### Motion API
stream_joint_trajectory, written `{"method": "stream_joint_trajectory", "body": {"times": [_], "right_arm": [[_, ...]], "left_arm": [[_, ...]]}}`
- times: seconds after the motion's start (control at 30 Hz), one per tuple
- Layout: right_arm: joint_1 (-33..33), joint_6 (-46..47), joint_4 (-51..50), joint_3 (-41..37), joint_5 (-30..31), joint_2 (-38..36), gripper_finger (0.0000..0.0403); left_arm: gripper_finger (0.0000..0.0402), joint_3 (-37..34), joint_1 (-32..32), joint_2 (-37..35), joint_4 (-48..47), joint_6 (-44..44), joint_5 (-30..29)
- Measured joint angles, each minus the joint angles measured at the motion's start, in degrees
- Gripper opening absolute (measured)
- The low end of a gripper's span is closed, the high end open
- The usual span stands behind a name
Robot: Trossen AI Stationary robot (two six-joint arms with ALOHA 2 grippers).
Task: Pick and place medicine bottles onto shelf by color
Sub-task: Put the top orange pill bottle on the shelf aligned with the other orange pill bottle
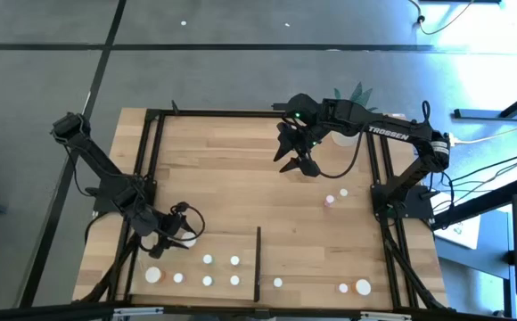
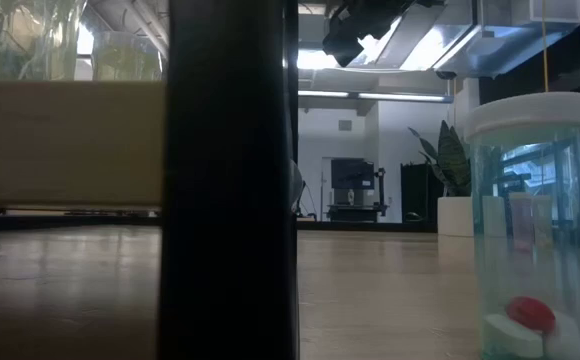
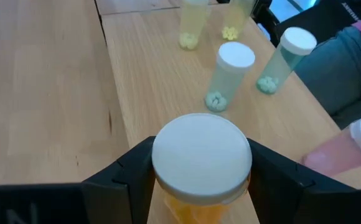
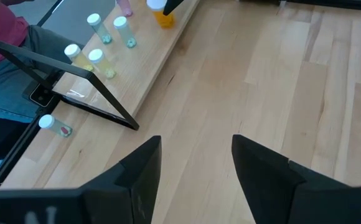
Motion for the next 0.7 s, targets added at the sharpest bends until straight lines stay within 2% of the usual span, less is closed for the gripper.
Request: {"method": "stream_joint_trajectory", "body": {"times": [0.23, 0.7], "right_arm": [[0.0, 0.0, 0.0, 0.0, 0.0, 0.0, 0.0198], [0.0, 0.0, 0.0, 0.0, 0.0, 0.0, 0.0198]], "left_arm": [[0.0214, 0.0, 0.0, 1.0, 0.3, -0.1, 0.0], [0.0286, 0.0, -0.3, 1.2, 0.4, -1.1, 0.9]]}}
